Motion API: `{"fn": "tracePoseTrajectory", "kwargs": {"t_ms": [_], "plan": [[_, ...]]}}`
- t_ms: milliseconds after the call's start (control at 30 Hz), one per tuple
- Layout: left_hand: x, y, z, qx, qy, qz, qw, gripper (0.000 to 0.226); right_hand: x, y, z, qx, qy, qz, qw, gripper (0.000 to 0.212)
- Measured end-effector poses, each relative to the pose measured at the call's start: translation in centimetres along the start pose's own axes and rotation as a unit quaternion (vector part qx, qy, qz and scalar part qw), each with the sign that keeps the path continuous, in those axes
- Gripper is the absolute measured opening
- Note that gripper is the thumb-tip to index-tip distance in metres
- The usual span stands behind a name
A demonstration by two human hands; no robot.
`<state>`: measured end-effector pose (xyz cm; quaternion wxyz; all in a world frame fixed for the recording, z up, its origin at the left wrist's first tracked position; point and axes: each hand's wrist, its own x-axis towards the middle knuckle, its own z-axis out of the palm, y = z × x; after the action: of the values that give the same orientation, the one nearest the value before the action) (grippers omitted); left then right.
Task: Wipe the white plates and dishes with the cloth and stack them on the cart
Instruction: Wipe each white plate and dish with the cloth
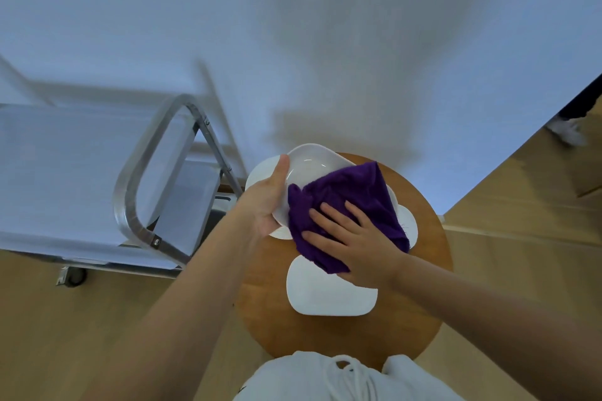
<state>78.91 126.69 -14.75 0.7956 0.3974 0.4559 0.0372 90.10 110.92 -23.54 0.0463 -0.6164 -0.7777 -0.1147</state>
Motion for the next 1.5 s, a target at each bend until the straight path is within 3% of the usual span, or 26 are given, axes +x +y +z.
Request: {"fn": "tracePoseTrajectory", "kwargs": {"t_ms": [67, 200, 367, 500, 600, 700, 800, 1033, 1167, 1300, 1500], "plan": [[0.2, 0.8, -0.7, 0.038, -0.024, 0.009, 0.999, 0.076, -1.2, 0.1, 0.2, -0.027, -0.011, -0.031, 0.999, 0.098], [0.1, 2.2, -1.8, 0.125, 0.025, 0.02, 0.992, 0.069, -2.3, -0.8, 0.0, -0.009, 0.033, -0.046, 0.998, 0.082], [0.3, -0.4, -0.1, -0.092, 0.111, 0.057, 0.988, 0.046, -0.1, -2.8, -1.9, 0.144, 0.112, 0.131, 0.974, 0.071], [0.3, -4.8, 3.0, -0.052, 0.139, 0.019, 0.989, 0.041, 2.2, -4.2, -2.5, 0.169, 0.126, 0.223, 0.952, 0.067], [0.3, -4.6, 2.1, -0.065, 0.138, -0.004, 0.988, 0.043, 1.8, -4.7, -2.2, 0.18, 0.124, 0.21, 0.953, 0.073], [0.1, -3.7, 0.2, -0.047, 0.073, -0.03, 0.996, 0.049, 0.0, -3.9, -1.9, 0.143, 0.073, 0.109, 0.981, 0.083], [0.2, -3.1, -0.9, 0.033, 0.016, -0.024, 0.999, 0.046, -1.3, -2.4, -1.6, 0.097, 0.041, 0.015, 0.994, 0.08], [0.0, -1.9, -2.0, 0.201, -0.109, -0.024, 0.973, 0.044, -1.7, -0.3, -2.2, 0.068, 0.014, -0.08, 0.994, 0.074], [-0.1, -2.3, -2.4, 0.266, -0.165, -0.064, 0.948, 0.064, -2.4, 1.3, -2.8, 0.044, -0.049, -0.093, 0.993, 0.096], [0.0, -2.7, -2.7, 0.296, -0.186, -0.064, 0.935, 0.057, -2.6, 2.3, -3.0, 0.033, -0.092, -0.091, 0.991, 0.104], [-0.1, -1.8, -3.6, 0.334, -0.223, -0.1, 0.91, 0.052, -2.9, 3.5, -2.1, 0.059, -0.215, -0.018, 0.975, 0.112]]}}
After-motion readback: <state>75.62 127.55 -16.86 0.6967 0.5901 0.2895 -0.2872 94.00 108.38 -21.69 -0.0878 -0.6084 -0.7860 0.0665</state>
